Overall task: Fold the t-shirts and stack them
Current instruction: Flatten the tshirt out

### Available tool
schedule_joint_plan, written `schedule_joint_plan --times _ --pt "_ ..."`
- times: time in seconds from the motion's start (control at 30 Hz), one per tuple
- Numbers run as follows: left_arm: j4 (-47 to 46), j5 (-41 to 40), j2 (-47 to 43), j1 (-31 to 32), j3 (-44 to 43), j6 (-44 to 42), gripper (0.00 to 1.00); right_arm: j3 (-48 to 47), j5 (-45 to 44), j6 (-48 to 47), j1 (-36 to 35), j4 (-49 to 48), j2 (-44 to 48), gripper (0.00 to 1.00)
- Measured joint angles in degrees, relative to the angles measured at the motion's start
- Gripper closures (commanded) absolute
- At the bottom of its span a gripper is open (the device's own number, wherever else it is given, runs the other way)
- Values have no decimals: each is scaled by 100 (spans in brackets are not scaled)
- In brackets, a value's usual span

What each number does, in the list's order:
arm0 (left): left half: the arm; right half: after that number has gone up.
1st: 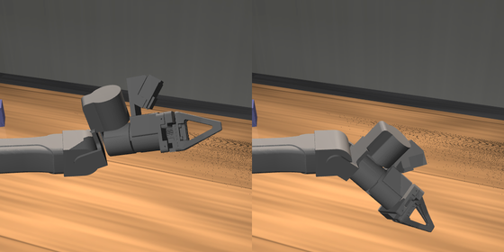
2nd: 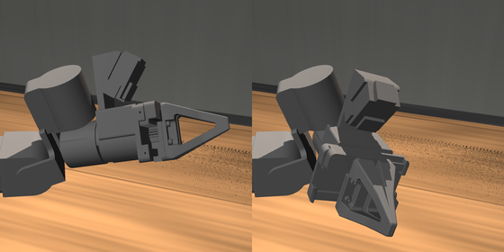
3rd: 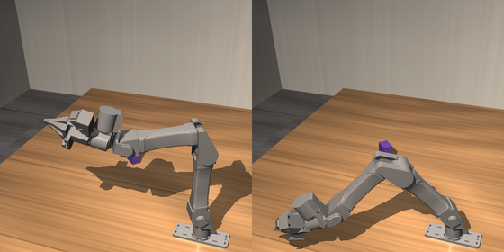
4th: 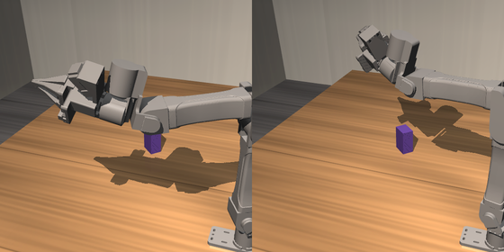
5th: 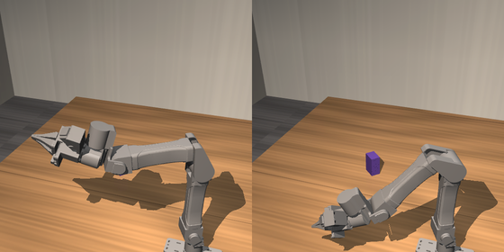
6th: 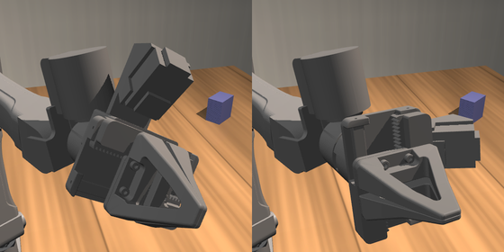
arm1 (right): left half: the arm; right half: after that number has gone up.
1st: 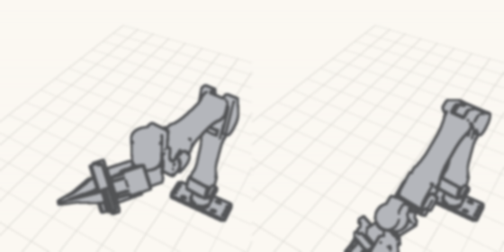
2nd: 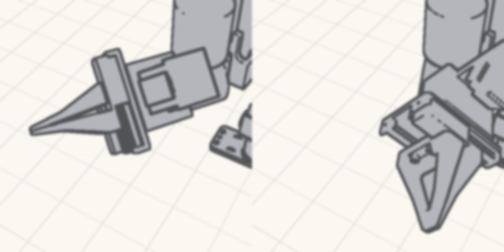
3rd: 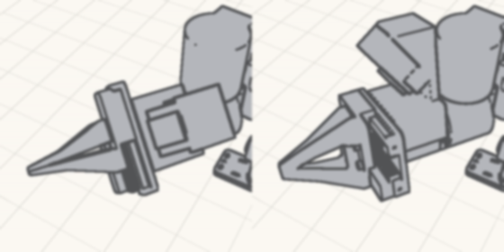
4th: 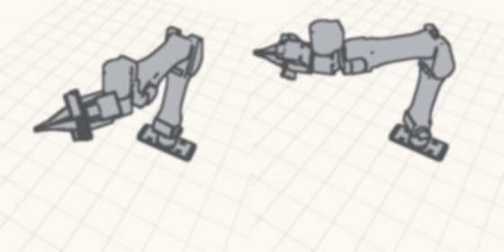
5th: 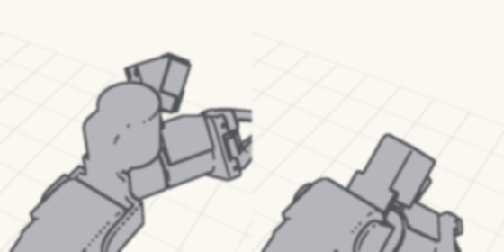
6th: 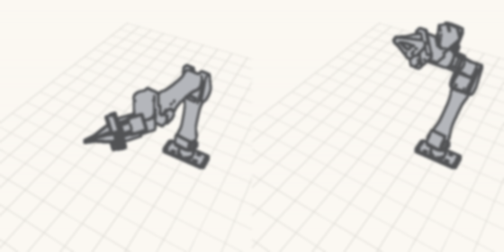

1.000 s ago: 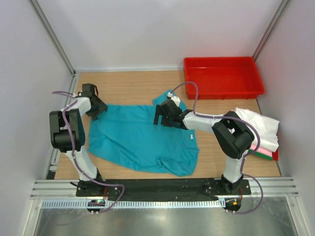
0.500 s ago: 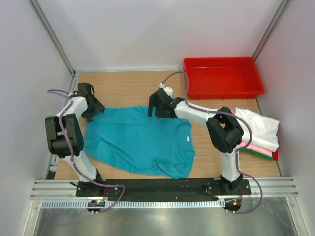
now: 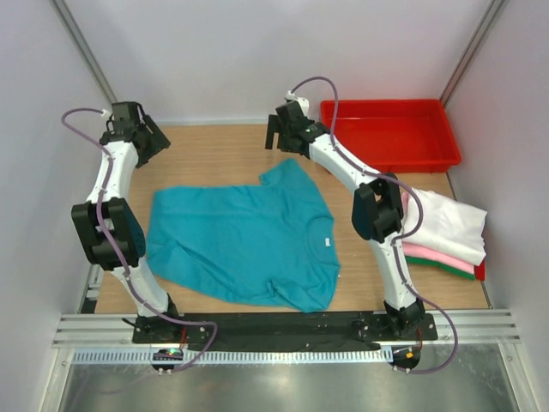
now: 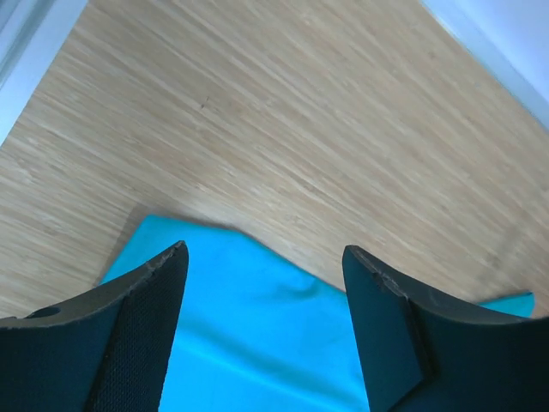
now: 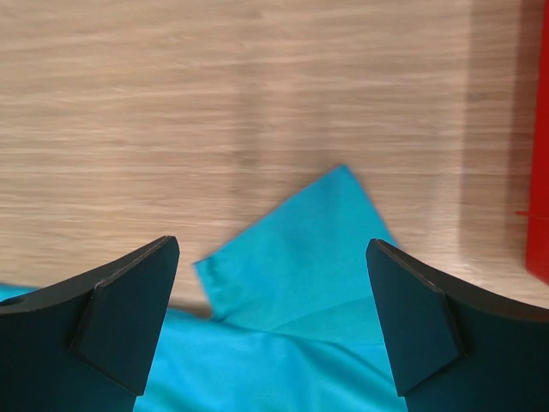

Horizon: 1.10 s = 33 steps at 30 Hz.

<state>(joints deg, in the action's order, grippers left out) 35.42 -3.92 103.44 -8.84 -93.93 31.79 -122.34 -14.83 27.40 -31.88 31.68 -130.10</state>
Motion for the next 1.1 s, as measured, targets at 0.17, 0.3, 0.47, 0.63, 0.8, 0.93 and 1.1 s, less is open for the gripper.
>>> schedule_joint_plan --times 0.17,0.3,0.47,0.63,0.8,0.93,1.1 --pt "15 243 501 -214 48 -284 30 -22 61 -262 208 149 -529 4" --pt "24 531 645 -328 466 -407 30 -11 245 -387 332 138 -809 4" --pt "22 710 645 -328 752 -557 30 -83 452 -481 452 0 -1034 6" --pt "-2 699 645 -350 826 -658 33 -160 564 -474 487 -175 -1084 13" --pt "0 793 643 -501 935 -616 35 -232 577 -424 483 -236 -1207 15" --pt "2 859 643 -660 1003 -612 36 -297 505 -361 485 -269 -1397 20" --pt "-13 1025 643 -772 1058 -581 36 -442 490 -227 494 -297 -1491 30"
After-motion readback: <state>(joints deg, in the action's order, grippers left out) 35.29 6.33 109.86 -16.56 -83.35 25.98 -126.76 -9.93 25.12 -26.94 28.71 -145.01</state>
